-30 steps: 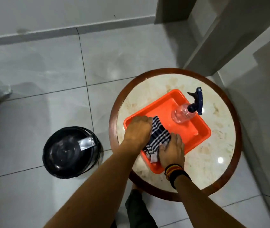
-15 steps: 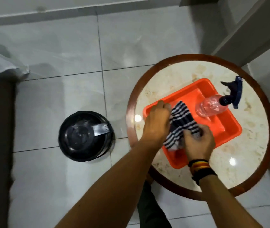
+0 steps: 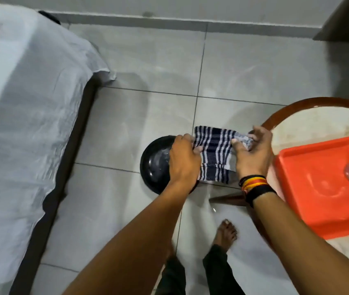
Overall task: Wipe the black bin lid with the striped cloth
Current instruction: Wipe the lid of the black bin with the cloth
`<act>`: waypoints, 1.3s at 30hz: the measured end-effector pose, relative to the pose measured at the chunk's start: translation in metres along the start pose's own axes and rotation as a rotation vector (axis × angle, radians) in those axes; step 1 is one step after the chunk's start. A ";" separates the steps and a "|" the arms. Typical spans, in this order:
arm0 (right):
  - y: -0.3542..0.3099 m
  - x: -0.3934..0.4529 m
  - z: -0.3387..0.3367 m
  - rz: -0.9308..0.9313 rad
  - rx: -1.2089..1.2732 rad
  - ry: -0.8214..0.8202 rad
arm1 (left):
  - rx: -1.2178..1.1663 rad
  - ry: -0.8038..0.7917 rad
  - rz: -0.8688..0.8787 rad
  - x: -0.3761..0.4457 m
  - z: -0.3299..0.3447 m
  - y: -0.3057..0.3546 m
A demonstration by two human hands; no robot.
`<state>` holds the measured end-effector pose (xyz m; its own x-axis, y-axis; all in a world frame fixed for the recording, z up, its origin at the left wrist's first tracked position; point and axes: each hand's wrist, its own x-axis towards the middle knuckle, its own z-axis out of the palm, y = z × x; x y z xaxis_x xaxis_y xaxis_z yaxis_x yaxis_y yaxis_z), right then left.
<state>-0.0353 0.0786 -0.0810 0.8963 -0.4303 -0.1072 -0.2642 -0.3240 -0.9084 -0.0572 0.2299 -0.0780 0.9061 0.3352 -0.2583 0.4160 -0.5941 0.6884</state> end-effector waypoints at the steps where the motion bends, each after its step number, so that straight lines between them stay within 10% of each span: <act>1: 0.008 -0.005 0.021 -0.011 -0.053 -0.050 | -0.017 0.012 -0.074 0.002 -0.001 -0.022; 7: 0.076 -0.011 0.127 -0.036 -0.283 -0.276 | -0.122 0.008 -0.308 0.010 0.028 -0.141; 12: 0.139 0.006 0.186 -0.119 -0.573 -0.501 | 0.335 -0.045 -0.175 0.026 0.054 -0.227; 23: 0.215 -0.043 0.237 -0.211 -0.948 -0.508 | 0.534 -0.513 -0.186 0.085 0.084 -0.279; 35: 0.191 0.038 0.296 -1.169 -1.098 -1.090 | 0.502 -0.630 -0.255 0.094 0.080 -0.275; 39: 0.201 0.023 0.271 -0.821 -1.105 -0.820 | 0.452 -0.593 -0.252 0.092 0.079 -0.272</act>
<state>0.0291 0.2319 -0.3751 0.7628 0.5881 -0.2688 0.5728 -0.8074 -0.1410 -0.0813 0.3647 -0.3428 0.6170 0.1291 -0.7763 0.4906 -0.8344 0.2511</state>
